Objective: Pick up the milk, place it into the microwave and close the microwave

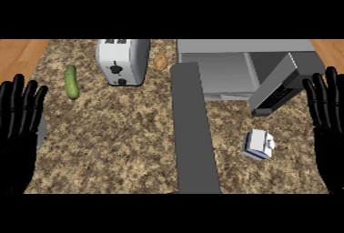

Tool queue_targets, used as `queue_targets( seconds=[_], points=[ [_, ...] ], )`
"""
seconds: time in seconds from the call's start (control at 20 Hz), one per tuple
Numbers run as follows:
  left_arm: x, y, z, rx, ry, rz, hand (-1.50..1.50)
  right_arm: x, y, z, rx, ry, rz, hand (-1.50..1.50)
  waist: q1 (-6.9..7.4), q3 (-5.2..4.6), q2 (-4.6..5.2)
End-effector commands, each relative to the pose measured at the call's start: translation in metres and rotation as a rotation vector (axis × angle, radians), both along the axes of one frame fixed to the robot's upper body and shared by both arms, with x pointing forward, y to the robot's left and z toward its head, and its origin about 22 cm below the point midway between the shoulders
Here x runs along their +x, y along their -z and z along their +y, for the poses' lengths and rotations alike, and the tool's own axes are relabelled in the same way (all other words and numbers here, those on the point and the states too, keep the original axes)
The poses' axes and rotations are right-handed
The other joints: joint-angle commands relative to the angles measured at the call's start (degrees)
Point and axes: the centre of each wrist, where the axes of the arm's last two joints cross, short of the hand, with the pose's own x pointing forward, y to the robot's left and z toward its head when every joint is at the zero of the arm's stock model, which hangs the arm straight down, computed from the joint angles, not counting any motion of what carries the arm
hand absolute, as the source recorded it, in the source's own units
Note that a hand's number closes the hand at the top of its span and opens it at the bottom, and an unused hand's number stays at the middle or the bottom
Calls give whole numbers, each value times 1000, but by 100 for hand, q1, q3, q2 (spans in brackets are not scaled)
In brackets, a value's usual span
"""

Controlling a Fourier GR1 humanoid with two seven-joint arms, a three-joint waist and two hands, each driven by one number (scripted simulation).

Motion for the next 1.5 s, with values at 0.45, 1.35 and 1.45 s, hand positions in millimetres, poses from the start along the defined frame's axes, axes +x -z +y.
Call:
queue_targets(
  seconds=[0.45,1.35,1.45],
  points=[
    [10,24,23,-110,-15,109,-150,-15,11,42,18,23,77,-150,173,36,7],
    [-63,10,64,-98,-16,91,-150,-49,53,28,-22,190,184,-150,174,38,5],
    [-71,13,70,-114,-14,119,-150,-54,52,14,-6,192,196,-150,170,39,3]
  ],
)
